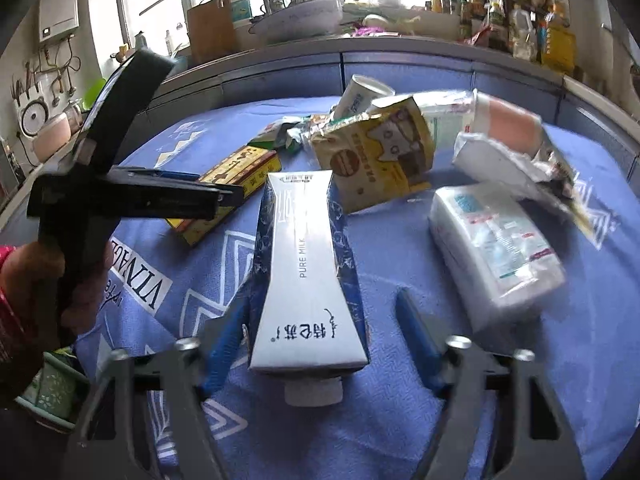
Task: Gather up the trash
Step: 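Carry the milk carton and yellow-red box to the beige bin and release both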
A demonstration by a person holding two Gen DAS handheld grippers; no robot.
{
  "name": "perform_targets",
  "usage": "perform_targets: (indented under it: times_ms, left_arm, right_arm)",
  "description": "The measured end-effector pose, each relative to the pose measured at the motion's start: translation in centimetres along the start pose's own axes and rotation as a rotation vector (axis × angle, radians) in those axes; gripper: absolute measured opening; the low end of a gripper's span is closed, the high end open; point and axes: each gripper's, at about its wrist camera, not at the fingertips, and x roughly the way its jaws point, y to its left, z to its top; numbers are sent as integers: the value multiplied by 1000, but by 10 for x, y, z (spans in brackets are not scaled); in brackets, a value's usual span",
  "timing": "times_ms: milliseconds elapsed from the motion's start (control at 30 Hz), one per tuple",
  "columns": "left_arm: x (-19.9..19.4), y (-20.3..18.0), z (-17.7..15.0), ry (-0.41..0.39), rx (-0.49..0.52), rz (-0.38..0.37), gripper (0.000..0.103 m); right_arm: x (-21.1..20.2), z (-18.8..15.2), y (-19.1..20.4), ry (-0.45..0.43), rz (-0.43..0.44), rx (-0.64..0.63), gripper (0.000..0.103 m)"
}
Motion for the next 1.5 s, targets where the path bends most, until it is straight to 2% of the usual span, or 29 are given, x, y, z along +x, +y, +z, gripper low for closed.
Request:
perform_targets:
  times_ms: [100, 133, 300, 400, 533, 700, 767, 900, 1000, 1100, 1200, 1267, 1333, 1400, 1467, 1500]
  left_arm:
    - [-9, 2, -8, 6, -5, -47, 59]
    - [-15, 1, -11, 5, -8, -66, 59]
    - [-61, -15, -20, -24, 1, -215, 59]
    - [-83, -44, -9, -54, 60, -267, 59]
    - [-96, -111, 18, -64, 183, -375, 59]
    - [-88, -240, 53, -35, 365, -532, 59]
    - [-81, -292, 64, -10, 419, -593, 59]
    - [-52, -406, 89, 79, 509, -702, 59]
    - [-25, -476, 104, 147, 564, -723, 59]
    - [2, -528, 113, 214, 597, -743, 59]
    - [30, -567, 121, 307, 628, -760, 62]
    - [42, -577, 127, 331, 617, -756, 65]
    - [53, -581, 138, 380, 592, -750, 65]
    - [50, -562, 155, 408, 548, -774, 65]
    - [34, -539, 173, 363, 509, -794, 65]
    - [16, -513, 183, 313, 477, -823, 65]
  right_arm:
    - [-1, 2, -3, 7, 47, 41, 50]
    - [-5, 3, -5, 1, 87, 65, 50]
    - [-40, 2, -20, -67, 229, 160, 50]
    - [-68, -2, -44, -141, 227, 231, 50]
    - [-105, -20, -111, -237, 109, 368, 50]
    - [-154, -57, -198, -317, -60, 557, 50]
    - [-178, -75, -240, -336, -152, 652, 50]
    - [-216, -112, -325, -311, -311, 821, 50]
    - [-223, -124, -372, -265, -362, 890, 51]
    - [-222, -123, -404, -218, -401, 917, 51]
    - [-220, -120, -422, -198, -461, 936, 55]
    - [-222, -123, -436, -192, -510, 962, 57]
    - [-227, -125, -440, -204, -512, 1000, 57]
    - [-236, -120, -436, -213, -553, 1019, 57]
    - [-252, -111, -419, -262, -574, 1025, 57]
    - [-253, -99, -412, -283, -580, 1023, 57]
